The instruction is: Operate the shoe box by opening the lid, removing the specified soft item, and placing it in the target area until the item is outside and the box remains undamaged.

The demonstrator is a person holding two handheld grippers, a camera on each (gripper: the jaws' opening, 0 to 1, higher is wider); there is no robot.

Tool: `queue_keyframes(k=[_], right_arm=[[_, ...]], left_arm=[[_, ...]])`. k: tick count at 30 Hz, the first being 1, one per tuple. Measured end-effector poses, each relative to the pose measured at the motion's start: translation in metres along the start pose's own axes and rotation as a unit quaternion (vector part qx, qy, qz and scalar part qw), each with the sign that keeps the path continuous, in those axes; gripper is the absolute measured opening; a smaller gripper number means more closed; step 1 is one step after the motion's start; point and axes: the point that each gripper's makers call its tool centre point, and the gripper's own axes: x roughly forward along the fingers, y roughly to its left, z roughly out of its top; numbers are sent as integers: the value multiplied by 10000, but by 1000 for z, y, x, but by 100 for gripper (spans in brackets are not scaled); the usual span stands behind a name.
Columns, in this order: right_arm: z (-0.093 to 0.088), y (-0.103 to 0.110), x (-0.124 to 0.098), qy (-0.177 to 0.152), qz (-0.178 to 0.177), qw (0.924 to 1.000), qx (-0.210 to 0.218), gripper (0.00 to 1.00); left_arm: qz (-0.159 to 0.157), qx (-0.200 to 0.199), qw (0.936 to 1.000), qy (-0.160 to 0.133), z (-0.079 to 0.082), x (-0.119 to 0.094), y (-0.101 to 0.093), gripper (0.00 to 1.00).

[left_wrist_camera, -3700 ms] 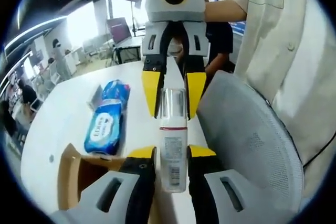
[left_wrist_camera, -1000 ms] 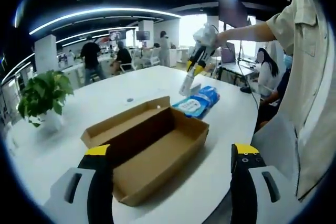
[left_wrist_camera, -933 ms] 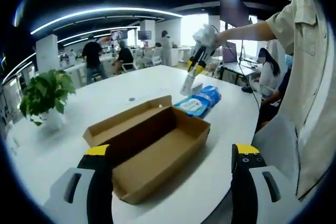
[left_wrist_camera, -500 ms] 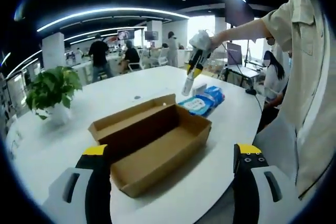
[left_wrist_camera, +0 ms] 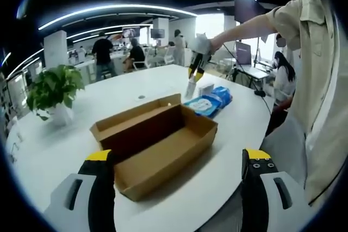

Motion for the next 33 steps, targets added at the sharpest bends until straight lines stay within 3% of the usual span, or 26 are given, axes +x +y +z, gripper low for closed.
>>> queue_keyframes(k=[12,33], right_arm=[[-7,2,22,568,194,9961,-647,17],[-5,1,31,672,226,9963,-486,18]], left_arm=[[115,-58,9998,168,-13,-5,6,100],[98,-173,9992,338,-31,-3,5,100]])
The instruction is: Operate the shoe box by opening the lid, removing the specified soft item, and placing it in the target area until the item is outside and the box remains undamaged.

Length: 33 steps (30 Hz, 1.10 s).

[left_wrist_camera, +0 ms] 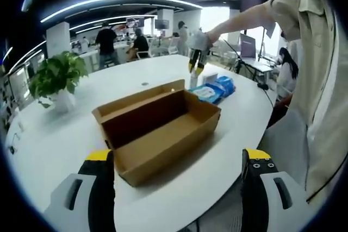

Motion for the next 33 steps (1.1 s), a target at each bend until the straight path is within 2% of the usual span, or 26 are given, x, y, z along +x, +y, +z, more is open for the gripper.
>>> queue_keyframes(k=[10,15,22,27,33], right_arm=[[3,-3,-6,-90,-118,9999,81,20],[7,-2,-9,-141,-139,9998,99,23],[18,-1,-18,-335,-239,9989,213,24],[35,1,-27,-667,-307,9958,548,25],[54,1,-32,-1013,-370,9882,1086,24]], left_arm=[[120,-122,9999,10,-2,0,7,100],[332,-187,9993,31,-5,-2,17,97],[566,-214,9982,28,-9,-2,27,83],[795,-283,9964,5,-10,-2,38,72],[1069,-394,9935,78,-14,-1,53,64]])
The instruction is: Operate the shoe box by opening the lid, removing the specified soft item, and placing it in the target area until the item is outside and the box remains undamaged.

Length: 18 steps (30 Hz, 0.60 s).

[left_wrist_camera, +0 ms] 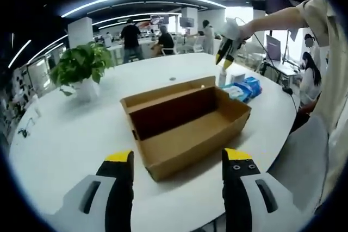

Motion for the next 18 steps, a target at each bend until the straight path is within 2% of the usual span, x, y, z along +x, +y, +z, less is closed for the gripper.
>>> queue_keyframes(k=[3,6,9,12,16,18], right_arm=[[9,2,1,-173,-51,9995,268,24],[14,2,3,-256,-134,9985,472,23],[18,1,6,-338,-225,9970,660,22],[24,-1,11,-513,-364,9935,947,22],[27,-2,16,-647,-477,9907,1099,21],[30,-4,19,-761,-558,9866,1332,22]], left_arm=[[47,-19,9999,109,-3,3,4,55],[127,-103,9998,118,-3,7,9,54],[236,-222,9993,176,-5,11,15,48],[381,-257,9988,173,-5,15,22,41],[563,-389,9975,180,-6,21,30,32],[670,-480,9963,228,-8,23,36,28]])
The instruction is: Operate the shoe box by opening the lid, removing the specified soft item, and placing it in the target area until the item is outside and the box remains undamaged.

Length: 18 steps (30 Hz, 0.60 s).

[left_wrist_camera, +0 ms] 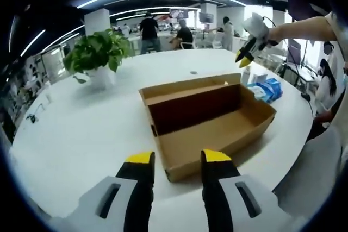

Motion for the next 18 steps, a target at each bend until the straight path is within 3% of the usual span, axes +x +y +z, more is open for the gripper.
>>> queue_keyframes(k=[6,10,18], right_arm=[[5,0,11,-211,-134,9980,576,22],[9,-1,18,-372,-248,9935,1049,22],[14,5,33,-458,-180,9885,1431,20]], left_arm=[[283,-167,9993,190,-9,9,13,21],[297,-323,9986,311,-15,14,15,19],[336,-433,9972,500,-21,22,19,12]])
